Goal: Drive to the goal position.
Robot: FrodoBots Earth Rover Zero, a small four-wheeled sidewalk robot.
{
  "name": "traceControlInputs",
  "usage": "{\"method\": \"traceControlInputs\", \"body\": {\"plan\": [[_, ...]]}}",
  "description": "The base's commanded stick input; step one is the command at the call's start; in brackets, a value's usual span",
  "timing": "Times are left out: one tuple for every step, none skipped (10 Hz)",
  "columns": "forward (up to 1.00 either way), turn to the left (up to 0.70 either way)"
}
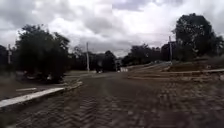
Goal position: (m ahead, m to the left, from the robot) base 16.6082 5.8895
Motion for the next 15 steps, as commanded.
{"method": "traceControlInputs", "body": {"plan": [[1.0,0.0],[1.0,0.0],[1.0,0.0],[1.0,0.0],[1.0,0.0],[1.0,0.0],[1.0,0.0],[1.0,0.0],[1.0,0.0],[1.0,0.0],[1.0,0.0],[1.0,0.0],[1.0,0.0],[1.0,0.0],[1.0,0.0]]}}
